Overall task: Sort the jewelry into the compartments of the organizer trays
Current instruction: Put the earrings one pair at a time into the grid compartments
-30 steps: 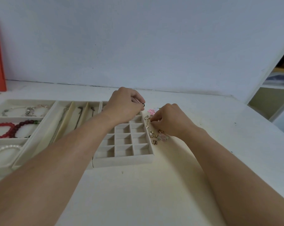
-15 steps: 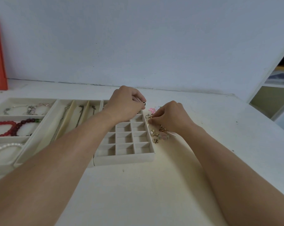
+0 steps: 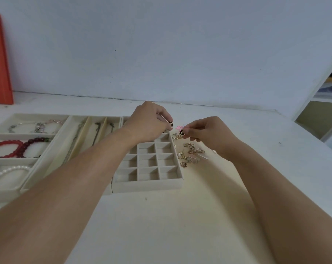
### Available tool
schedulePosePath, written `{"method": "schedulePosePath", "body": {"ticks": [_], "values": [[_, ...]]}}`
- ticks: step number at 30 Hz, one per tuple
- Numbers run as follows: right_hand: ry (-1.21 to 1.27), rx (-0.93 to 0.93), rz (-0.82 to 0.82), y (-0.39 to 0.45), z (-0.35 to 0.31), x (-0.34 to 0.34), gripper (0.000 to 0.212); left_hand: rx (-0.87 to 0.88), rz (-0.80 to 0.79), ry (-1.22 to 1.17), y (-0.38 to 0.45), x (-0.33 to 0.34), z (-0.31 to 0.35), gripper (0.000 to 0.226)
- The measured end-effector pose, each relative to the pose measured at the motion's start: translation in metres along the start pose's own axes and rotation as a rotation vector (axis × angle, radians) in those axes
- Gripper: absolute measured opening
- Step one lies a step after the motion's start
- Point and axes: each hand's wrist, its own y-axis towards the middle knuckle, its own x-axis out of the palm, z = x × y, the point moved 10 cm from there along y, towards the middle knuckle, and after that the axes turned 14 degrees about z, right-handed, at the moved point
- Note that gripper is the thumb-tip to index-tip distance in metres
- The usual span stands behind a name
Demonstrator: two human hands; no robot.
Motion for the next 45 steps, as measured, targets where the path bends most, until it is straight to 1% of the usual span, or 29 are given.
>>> {"method": "schedulePosePath", "body": {"ticks": [2, 5, 8, 11, 15, 20, 23, 28, 32, 35, 38, 41, 45], "values": [[0.110, 0.026, -0.052, -0.004, -0.003, 0.005, 0.011, -0.001, -0.004, -0.008, 0.000, -0.002, 0.002, 0.007], [0.214, 0.057, -0.072, -0.006, -0.007, 0.007, 0.011, 0.010, -0.012, 0.002, -0.001, -0.013, 0.006, 0.006], [0.290, 0.069, -0.103, -0.009, -0.012, 0.010, 0.011, 0.012, 0.005, 0.029, -0.004, -0.031, 0.002, 0.002], [0.313, 0.027, -0.079, -0.012, -0.019, 0.010, 0.009, -0.004, 0.043, 0.048, -0.008, -0.050, -0.012, 0.003], [0.209, -0.085, 0.001, -0.014, -0.028, 0.014, 0.007, -0.017, 0.101, 0.153, -0.014, -0.078, -0.039, 0.004], [0.045, -0.254, 0.070, -0.017, -0.044, 0.020, 0.006, -0.027, 0.014, 0.328, -0.027, -0.083, -0.060, 0.006], [-0.047, -0.328, 0.108, -0.019, -0.051, 0.024, 0.005, -0.021, 0.019, 0.348, -0.027, -0.083, -0.062, 0.003], [-0.077, -0.391, 0.116, -0.020, -0.063, 0.024, 0.007, 0.024, 0.011, 0.397, -0.023, -0.074, -0.058, 0.006], [-0.096, -0.437, 0.084, -0.019, -0.071, 0.034, 0.011, 0.020, 0.001, 0.414, -0.018, -0.074, -0.060, 0.007], [-0.144, -0.453, 0.027, -0.018, -0.077, 0.044, 0.008, 0.011, 0.004, 0.429, -0.016, -0.075, -0.063, 0.005], [-0.210, -0.469, -0.036, -0.015, -0.087, 0.058, 0.004, -0.004, 0.007, 0.467, -0.014, -0.075, -0.065, 0.010], [-0.237, -0.480, -0.076, -0.009, -0.101, 0.072, 0.007, -0.009, 0.013, 0.517, -0.014, -0.075, -0.064, 0.014], [-0.373, -0.468, -0.189, -0.001, -0.109, 0.101, 0.006, -0.018, 0.025, 0.533, -0.013, -0.075, -0.065, 0.012]]}}
